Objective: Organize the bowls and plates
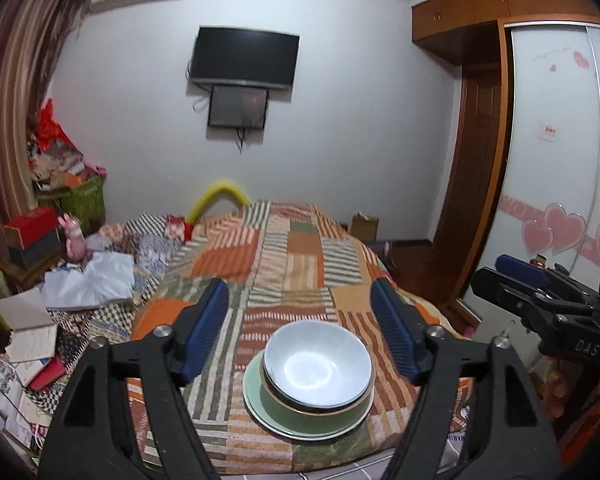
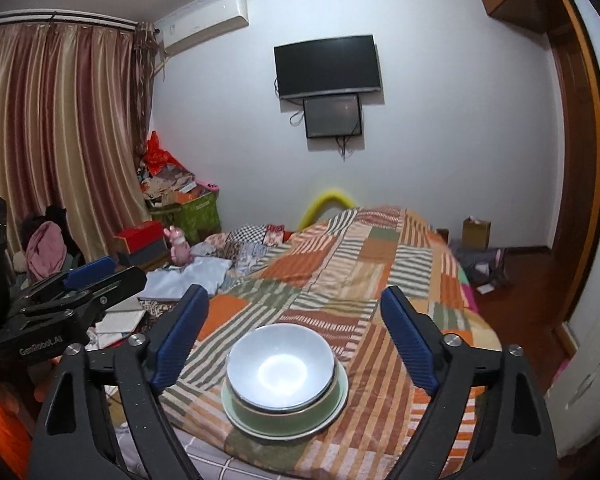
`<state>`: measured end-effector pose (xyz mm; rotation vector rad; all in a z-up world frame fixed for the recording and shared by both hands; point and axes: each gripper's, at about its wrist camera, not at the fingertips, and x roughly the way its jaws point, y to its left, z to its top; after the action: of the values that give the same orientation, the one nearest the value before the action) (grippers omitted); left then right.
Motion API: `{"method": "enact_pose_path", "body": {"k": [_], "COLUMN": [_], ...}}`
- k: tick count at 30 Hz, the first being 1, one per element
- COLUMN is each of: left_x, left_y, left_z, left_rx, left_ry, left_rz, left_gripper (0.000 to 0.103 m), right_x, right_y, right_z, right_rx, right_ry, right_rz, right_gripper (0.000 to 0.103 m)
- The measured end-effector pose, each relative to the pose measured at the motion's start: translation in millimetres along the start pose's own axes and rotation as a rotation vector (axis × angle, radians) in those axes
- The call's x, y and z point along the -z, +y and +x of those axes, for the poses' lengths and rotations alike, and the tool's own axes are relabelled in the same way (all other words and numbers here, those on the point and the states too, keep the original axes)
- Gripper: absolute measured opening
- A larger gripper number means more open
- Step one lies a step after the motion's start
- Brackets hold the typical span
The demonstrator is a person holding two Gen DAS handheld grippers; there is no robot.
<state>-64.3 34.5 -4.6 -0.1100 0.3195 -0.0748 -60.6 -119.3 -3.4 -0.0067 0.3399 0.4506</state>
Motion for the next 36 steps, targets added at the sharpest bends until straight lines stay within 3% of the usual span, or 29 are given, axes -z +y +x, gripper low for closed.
{"method": "enact_pose_path", "body": {"k": [4,8,36], "left_x": [-0.1,0.3,5.6], "left_y": [-1.5,-2.6,-13.5], "left_z": [-11.9,-23.1,-31.3], "left_rx": [-0.013,-0.038,-0.031], "left_ry": [-0.042,-0.096,-0.113], "left_rz": [0.005,0.017,0.046], "left_gripper": [0.09,0.101,0.103], "right_x": [-0.3,-0.5,2.9], "right_y": [0.2,1.4,3.1], "right_z": [-4.3,-11.9,-31.6], "right_rx": [0.014,0.037,0.055], "right_ry": [-0.031,-0.066,-0.117], "right_rz": [0.002,0.002,-0.014], "right_gripper": [0.101,0.102,0.103]}}
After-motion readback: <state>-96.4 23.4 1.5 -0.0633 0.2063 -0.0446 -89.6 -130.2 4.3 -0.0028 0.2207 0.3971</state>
